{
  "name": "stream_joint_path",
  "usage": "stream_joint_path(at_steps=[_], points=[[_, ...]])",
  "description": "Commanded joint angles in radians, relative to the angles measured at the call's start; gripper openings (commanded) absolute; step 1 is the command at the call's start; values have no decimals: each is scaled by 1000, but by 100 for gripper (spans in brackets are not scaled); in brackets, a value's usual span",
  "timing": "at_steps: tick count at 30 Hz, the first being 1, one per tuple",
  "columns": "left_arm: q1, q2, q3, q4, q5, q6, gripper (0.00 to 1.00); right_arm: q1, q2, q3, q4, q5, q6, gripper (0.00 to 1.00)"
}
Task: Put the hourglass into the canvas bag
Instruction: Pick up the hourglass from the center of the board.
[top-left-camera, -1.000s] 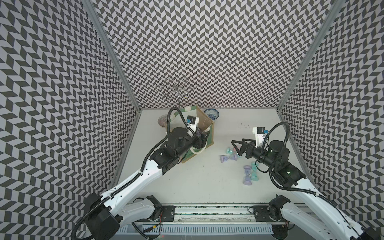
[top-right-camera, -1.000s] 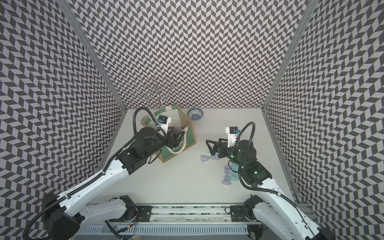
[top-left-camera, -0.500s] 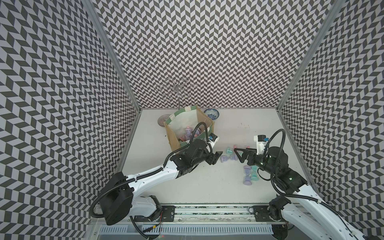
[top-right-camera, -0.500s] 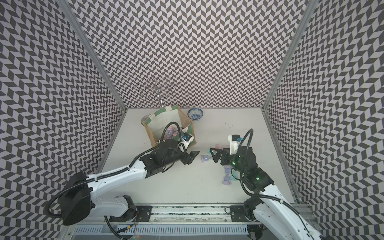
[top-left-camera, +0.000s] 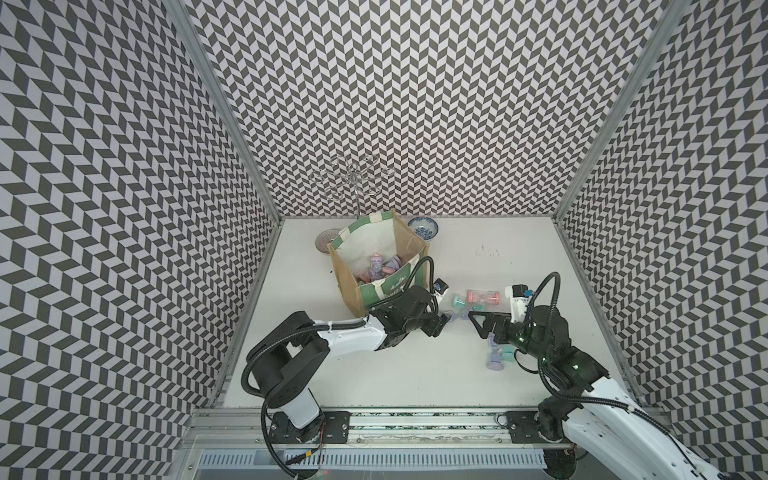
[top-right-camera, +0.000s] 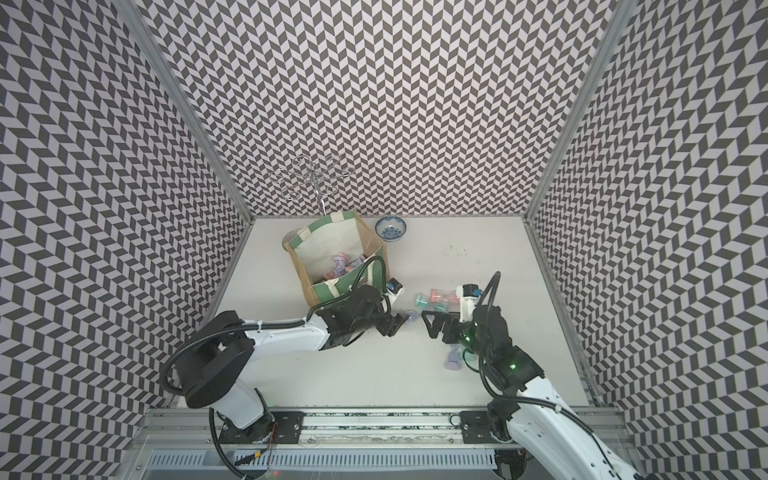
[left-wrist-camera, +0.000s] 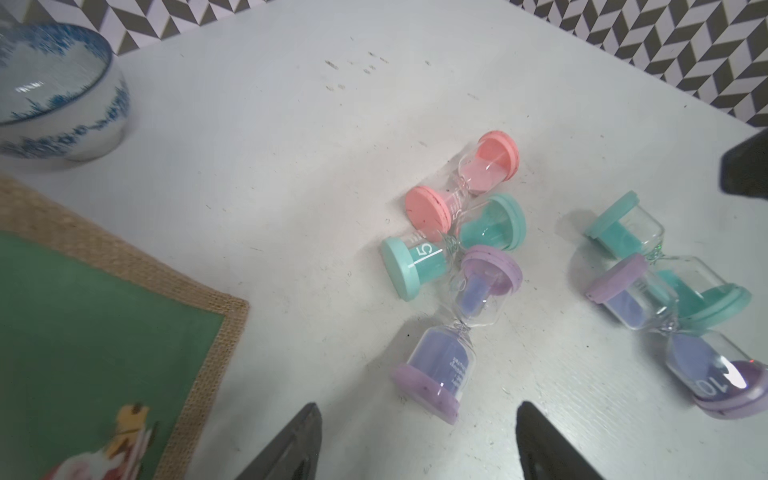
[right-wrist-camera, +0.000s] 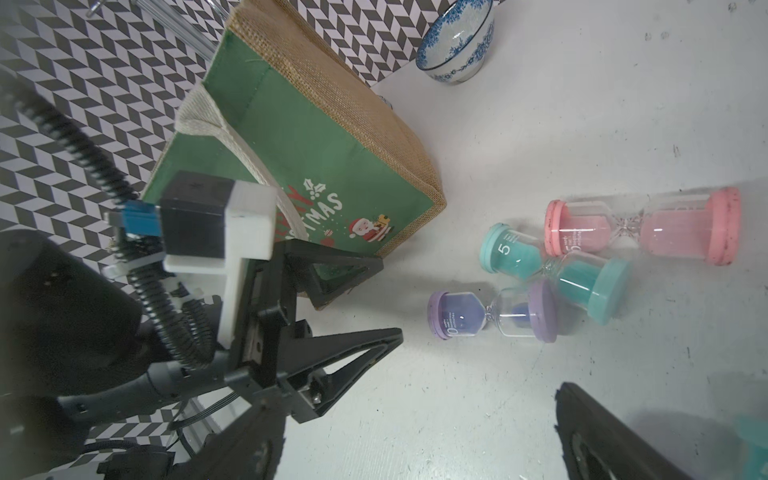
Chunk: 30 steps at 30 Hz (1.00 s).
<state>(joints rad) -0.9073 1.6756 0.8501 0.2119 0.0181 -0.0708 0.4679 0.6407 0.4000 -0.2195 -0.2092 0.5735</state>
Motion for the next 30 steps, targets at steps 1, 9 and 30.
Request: stream_joint_path(at_steps=[1,9,30], points=[[-11,58,42,61,19,23,74,-4,-11,-5,57,8,17,99],[-12,174,99,69,35,7,74,-4,-28,-17,67,26,42,99],[-25,290,131,91,26,-4,56,-4,-14,-21,108,26,48,99]])
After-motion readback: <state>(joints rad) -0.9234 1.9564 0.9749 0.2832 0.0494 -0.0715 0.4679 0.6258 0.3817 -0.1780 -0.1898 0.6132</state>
